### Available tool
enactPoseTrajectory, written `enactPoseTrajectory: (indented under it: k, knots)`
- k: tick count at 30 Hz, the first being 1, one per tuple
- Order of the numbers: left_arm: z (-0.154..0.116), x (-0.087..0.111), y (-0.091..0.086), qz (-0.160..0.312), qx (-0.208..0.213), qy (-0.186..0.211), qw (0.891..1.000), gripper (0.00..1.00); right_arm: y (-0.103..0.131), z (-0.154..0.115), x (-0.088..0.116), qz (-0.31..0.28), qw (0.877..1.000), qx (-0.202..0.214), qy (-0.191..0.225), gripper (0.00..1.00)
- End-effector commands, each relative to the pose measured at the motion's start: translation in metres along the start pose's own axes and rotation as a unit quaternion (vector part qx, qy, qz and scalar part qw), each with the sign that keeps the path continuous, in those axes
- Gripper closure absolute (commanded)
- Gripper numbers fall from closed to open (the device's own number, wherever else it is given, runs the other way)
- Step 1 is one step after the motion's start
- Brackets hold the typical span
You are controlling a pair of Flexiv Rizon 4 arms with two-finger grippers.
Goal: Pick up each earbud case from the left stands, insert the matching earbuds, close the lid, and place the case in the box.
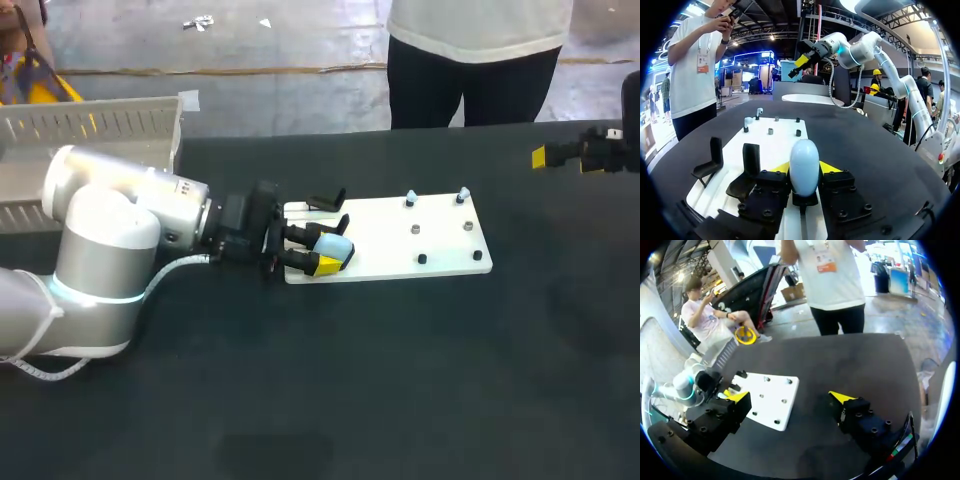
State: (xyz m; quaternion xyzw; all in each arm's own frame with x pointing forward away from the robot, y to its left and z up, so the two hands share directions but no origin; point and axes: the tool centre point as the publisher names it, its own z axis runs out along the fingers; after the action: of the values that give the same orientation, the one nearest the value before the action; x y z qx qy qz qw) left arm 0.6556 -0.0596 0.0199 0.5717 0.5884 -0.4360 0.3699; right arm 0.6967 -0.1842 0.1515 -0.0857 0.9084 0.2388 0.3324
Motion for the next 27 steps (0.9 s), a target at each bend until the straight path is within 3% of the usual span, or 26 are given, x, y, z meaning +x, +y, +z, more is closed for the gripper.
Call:
enactPoseTrajectory:
  k: [1, 6, 7, 19, 27]
  knots:
    - [0.000, 0.004, 0.001, 0.000, 0.000, -0.007, 1.000, 0.79, -0.001, 0.001, 0.000, 0.000, 1.000, -0.001, 0.000, 0.00]
    - [0.001, 0.003, 0.001, 0.000, 0.001, -0.008, 1.000, 0.93, -0.001, 0.001, 0.000, 0.000, 1.000, -0.001, 0.000, 0.00]
    - [0.001, 0.003, 0.001, 0.000, 0.001, -0.008, 1.000, 1.00, -0.001, 0.001, 0.000, 0.000, 1.000, -0.001, 0.000, 0.00]
    - [-0.020, -0.021, 0.000, -0.032, -0.045, -0.027, 0.998, 1.00, -0.001, 0.001, 0.000, 0.000, 1.000, -0.001, 0.000, 0.00]
    - [-0.022, -0.046, -0.006, -0.029, -0.040, -0.035, 0.998, 1.00, 0.004, 0.005, -0.001, -0.008, 1.000, -0.007, 0.003, 0.00]
